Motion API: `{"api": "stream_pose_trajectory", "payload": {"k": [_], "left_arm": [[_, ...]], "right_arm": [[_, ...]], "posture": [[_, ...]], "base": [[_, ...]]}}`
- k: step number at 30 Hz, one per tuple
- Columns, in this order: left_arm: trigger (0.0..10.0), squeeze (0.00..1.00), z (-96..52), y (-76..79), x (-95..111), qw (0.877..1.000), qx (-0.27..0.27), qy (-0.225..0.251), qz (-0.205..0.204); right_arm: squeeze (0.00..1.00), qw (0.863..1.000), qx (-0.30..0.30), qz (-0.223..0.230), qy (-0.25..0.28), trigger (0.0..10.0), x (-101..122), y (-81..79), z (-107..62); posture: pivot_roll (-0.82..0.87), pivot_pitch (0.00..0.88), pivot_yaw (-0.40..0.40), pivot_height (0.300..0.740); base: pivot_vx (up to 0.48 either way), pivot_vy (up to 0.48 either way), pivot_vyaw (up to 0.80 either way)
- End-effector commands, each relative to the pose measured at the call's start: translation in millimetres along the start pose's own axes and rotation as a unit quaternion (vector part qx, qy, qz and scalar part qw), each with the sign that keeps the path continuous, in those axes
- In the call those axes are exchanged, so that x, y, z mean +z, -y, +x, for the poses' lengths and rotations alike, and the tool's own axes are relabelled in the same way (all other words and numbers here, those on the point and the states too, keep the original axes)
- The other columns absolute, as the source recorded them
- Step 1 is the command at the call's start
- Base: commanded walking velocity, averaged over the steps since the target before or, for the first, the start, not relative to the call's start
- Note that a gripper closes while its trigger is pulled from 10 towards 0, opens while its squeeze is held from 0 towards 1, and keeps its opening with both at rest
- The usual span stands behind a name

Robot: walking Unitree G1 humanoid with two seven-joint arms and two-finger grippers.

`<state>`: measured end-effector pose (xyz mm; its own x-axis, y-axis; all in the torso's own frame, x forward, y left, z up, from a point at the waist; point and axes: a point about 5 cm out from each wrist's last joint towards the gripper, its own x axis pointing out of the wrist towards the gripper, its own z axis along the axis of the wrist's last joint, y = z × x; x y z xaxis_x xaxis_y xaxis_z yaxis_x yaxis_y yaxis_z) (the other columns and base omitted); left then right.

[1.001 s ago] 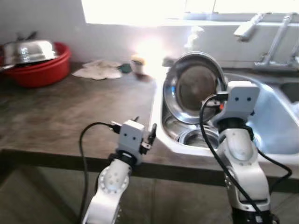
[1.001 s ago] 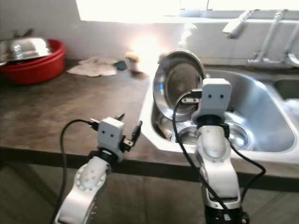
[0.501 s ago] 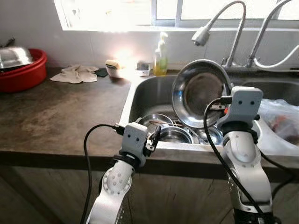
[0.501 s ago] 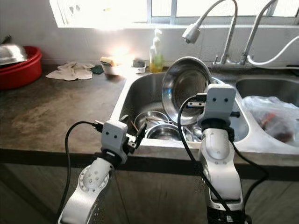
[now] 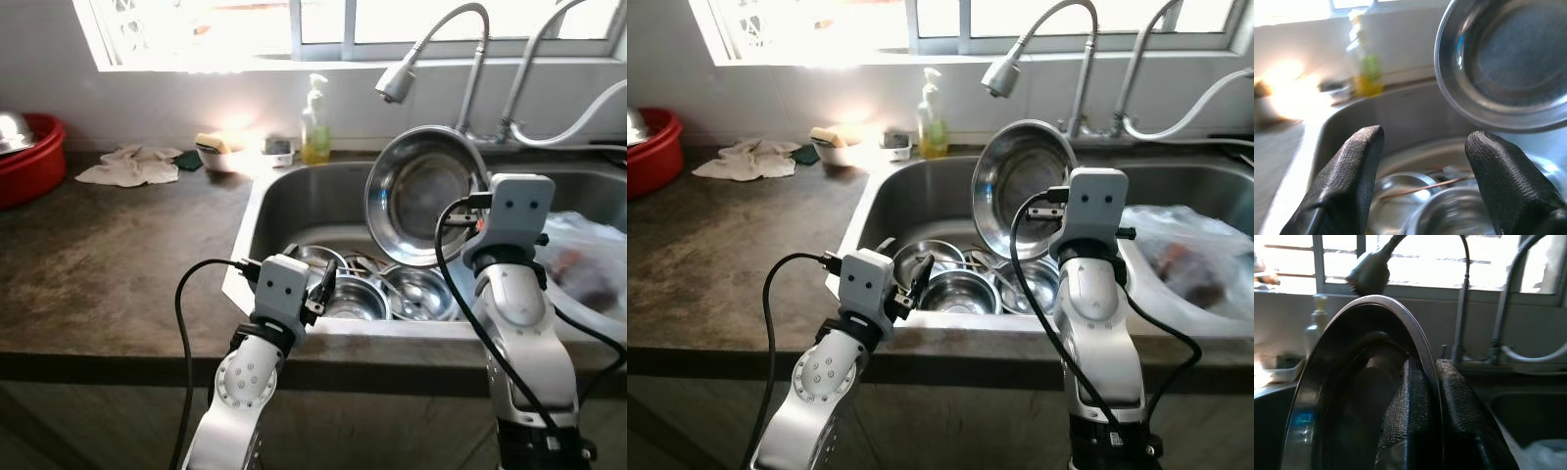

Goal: Kitchen organization

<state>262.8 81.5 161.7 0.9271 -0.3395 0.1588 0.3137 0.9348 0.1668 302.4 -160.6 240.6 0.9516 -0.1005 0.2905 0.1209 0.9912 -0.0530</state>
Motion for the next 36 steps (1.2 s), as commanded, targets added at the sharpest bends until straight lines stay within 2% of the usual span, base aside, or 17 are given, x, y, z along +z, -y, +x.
{"api": "stream_pose_trajectory", "payload": {"k": [1,4,5,7,9,11,13,18,23,30,32,36], "left_arm": [[10.0,0.0,1.3,0.4,-1.7,1.0,0.002,-0.006,-0.003],[10.0,0.0,1.0,1.0,-1.1,1.0,0.002,-0.006,-0.001],[10.0,0.0,0.2,1.6,-1.6,1.0,0.002,-0.007,-0.003],[10.0,0.0,-0.7,2.1,-2.7,1.0,0.002,-0.01,-0.005],[10.0,0.0,-1.5,2.8,-2.6,1.0,0.002,-0.011,-0.006],[10.0,0.0,-3.5,3.9,-2.2,1.0,0.001,-0.013,-0.008],[10.0,0.0,-4.2,4.0,-1.9,1.0,0.001,-0.014,-0.008],[10.0,0.0,-10.3,3.8,-2.7,1.0,0.003,-0.024,-0.01],[10.0,0.0,-14.1,4.7,-0.5,1.0,0.003,-0.024,-0.013],[10.0,0.0,-22.1,13.0,3.7,0.999,-0.011,-0.031,-0.019],[10.0,0.0,-26.9,15.6,2.7,0.999,-0.015,-0.038,-0.023],[10.0,0.0,-29.5,15.7,1.9,0.999,-0.017,-0.045,-0.024]], "right_arm": [[0.0,1.0,0.003,-0.012,-0.002,10.0,2.5,3.8,5.5],[0.0,1.0,0.011,-0.019,-0.016,10.0,1.1,5.1,14.1],[0.0,0.998,0.015,-0.031,-0.047,10.0,-3.9,6.6,25.4],[0.0,0.997,0.017,-0.035,-0.069,10.0,-7.3,8.3,32.6],[0.0,0.996,0.02,-0.028,-0.079,10.0,-9.1,9.5,37.6],[0.0,0.993,0.022,-0.026,-0.116,10.0,-16.2,14.8,51.5],[0.0,0.991,0.023,-0.022,-0.127,10.0,-17.9,16.5,55.2],[0.0,0.982,0.001,0.003,-0.191,10.0,-28.7,34.2,78.1],[0.0,0.971,-0.023,0.025,-0.236,10.0,-41.1,45.0,83.9],[0.0,0.954,-0.063,0.045,-0.289,10.0,-62.4,59.4,83.4],[0.0,0.946,-0.095,0.041,-0.308,10.0,-70.5,72.3,79.4],[0.0,0.937,-0.101,0.05,-0.33,10.0,-79.6,76.2,75.2]], "posture": [[0.05,0.017,-0.036,0.74],[0.05,0.02,-0.038,0.74],[0.05,0.032,-0.038,0.74],[0.05,0.036,-0.038,0.74],[0.05,0.048,-0.042,0.74],[0.05,0.061,-0.049,0.74],[0.06,0.064,-0.05,0.74],[0.06,0.101,-0.06,0.74],[0.06,0.129,-0.064,0.74],[0.08,0.166,-0.066,0.74],[0.08,0.179,-0.068,0.74],[0.08,0.188,-0.064,0.74]], "base": [[0.0,0.0,0.0],[0.0,0.0,0.0],[0.0,0.0,0.0],[0.0,0.0,0.0],[0.0,0.0,0.0],[0.0,0.0,0.0],[0.0,0.0,0.0],[0.0,0.0,0.0],[0.0,0.0,0.0],[0.0,0.0,0.0],[0.0,0.0,0.0],[0.0,0.0,0.0]]}}
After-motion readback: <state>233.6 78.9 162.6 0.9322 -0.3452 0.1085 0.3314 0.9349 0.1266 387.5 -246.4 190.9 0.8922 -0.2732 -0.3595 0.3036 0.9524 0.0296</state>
